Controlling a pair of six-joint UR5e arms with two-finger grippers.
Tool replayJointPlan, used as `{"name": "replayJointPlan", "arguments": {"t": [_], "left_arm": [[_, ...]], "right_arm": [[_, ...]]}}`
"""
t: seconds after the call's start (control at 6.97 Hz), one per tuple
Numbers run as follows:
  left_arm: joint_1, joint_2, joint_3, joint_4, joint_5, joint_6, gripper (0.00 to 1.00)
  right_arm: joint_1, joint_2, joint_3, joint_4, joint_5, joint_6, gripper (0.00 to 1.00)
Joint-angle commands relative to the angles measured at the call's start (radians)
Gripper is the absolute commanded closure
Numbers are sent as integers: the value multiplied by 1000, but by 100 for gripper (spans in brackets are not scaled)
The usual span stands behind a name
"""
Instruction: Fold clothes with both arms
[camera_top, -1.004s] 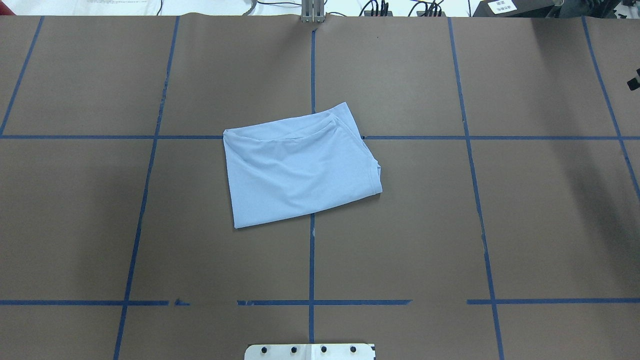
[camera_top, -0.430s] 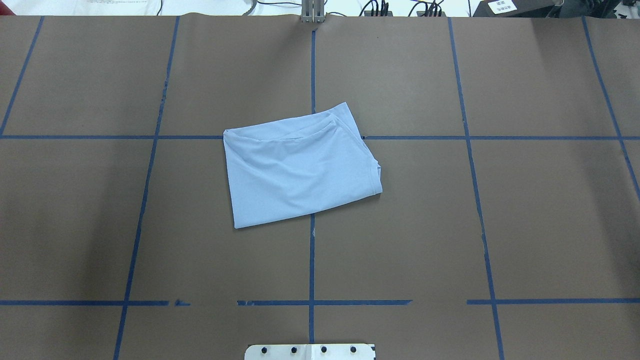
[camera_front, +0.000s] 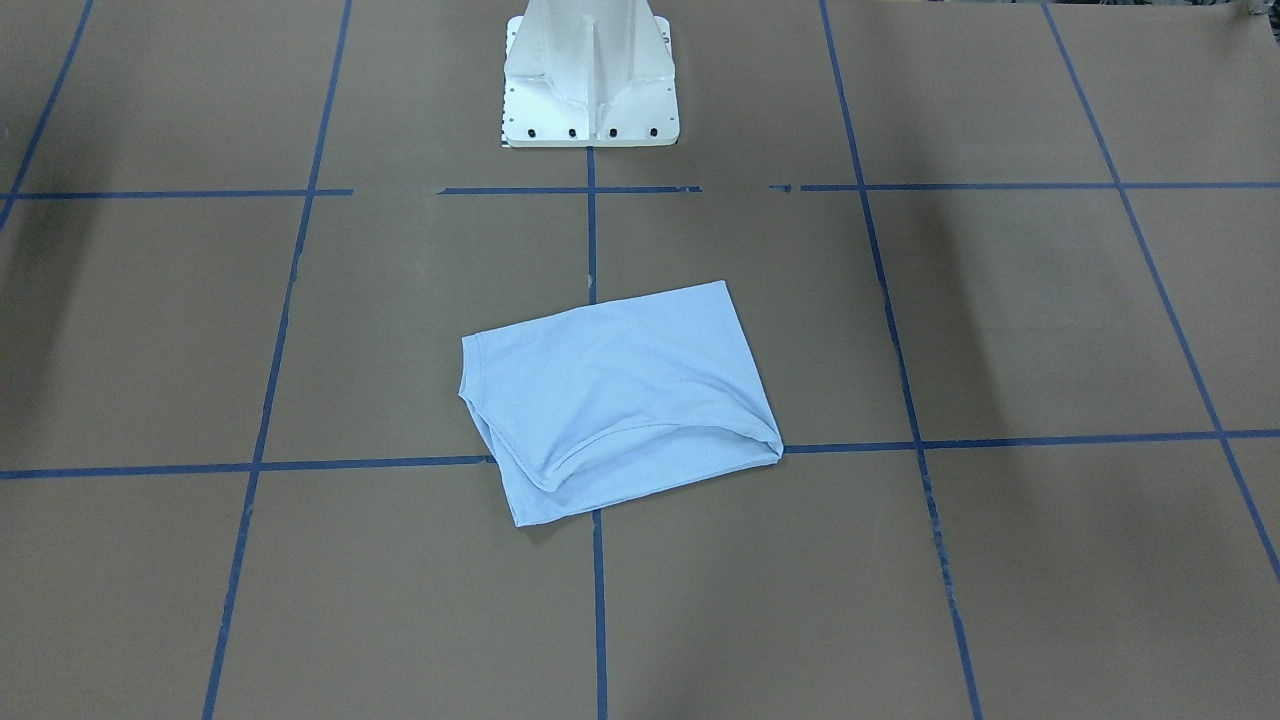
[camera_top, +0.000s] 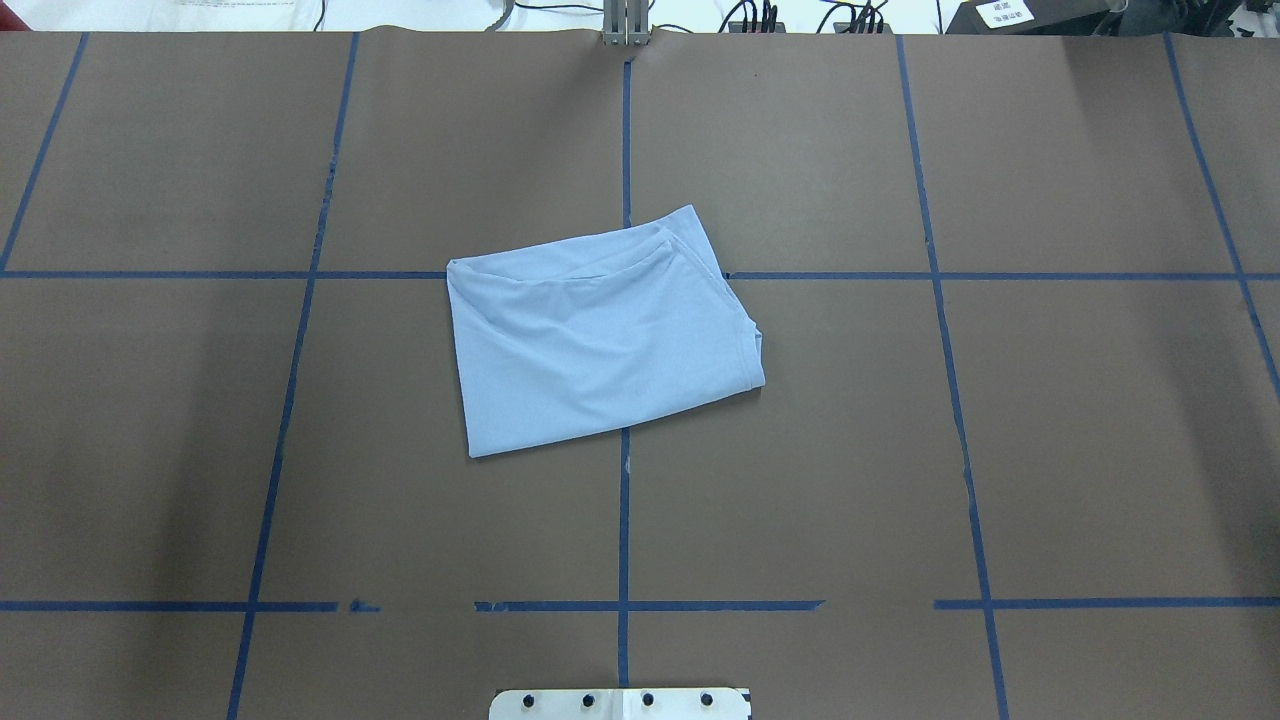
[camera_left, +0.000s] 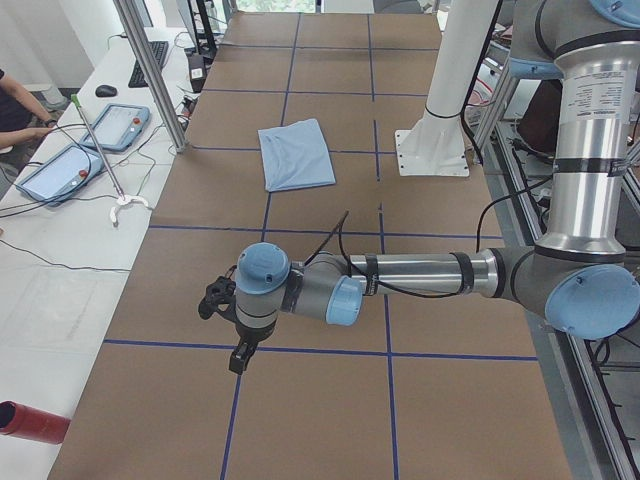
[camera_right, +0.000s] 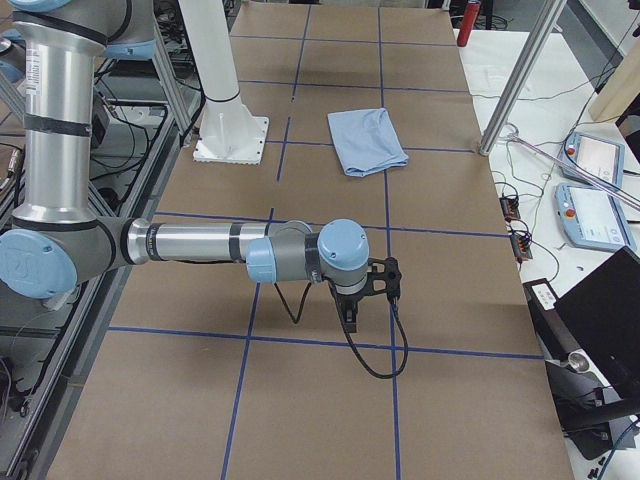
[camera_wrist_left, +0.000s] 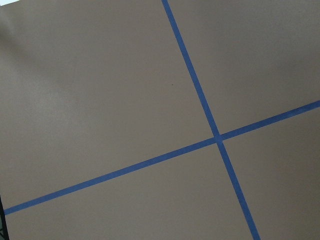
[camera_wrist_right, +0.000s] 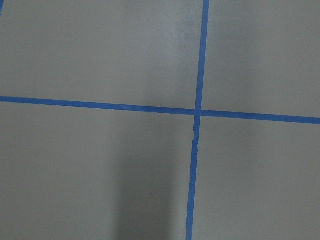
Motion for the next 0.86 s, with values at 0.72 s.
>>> {"name": "replayJointPlan", "arguments": {"t": [0.72], "left_arm": [[11,73,-60,65,-7,-99,0]], "right_arm": [[-3,28,18,-212,-139,2,0]]}}
